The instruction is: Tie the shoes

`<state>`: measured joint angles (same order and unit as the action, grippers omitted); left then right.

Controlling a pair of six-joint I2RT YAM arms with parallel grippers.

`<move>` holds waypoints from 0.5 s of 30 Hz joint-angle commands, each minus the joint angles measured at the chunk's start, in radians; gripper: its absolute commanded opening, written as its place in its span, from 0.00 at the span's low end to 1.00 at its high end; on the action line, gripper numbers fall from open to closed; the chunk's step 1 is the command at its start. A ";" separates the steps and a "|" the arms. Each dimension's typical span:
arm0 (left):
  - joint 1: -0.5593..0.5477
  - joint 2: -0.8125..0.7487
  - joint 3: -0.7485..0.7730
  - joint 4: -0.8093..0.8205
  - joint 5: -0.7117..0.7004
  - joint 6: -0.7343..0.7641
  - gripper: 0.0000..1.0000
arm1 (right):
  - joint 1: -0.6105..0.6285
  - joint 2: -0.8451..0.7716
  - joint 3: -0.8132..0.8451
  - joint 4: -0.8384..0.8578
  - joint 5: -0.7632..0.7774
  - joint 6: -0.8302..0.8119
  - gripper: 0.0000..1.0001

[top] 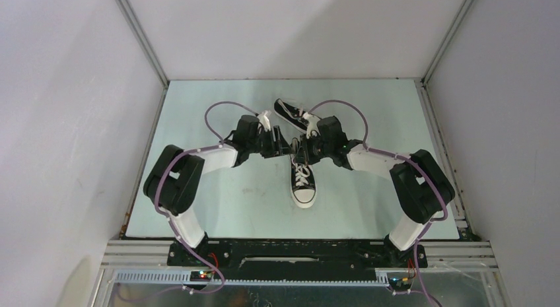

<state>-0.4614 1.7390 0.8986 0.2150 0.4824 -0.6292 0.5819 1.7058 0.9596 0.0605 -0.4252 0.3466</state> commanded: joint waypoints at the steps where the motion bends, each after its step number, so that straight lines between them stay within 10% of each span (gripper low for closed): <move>1: 0.006 0.025 0.056 0.026 0.032 -0.048 0.58 | 0.005 0.009 0.044 0.001 0.017 -0.020 0.00; 15: 0.004 0.084 0.041 0.132 0.147 -0.177 0.43 | 0.011 0.024 0.057 -0.011 0.025 -0.028 0.00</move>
<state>-0.4614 1.8191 0.9375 0.2573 0.5735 -0.7425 0.5873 1.7172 0.9733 0.0425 -0.4133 0.3321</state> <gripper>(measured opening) 0.487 0.007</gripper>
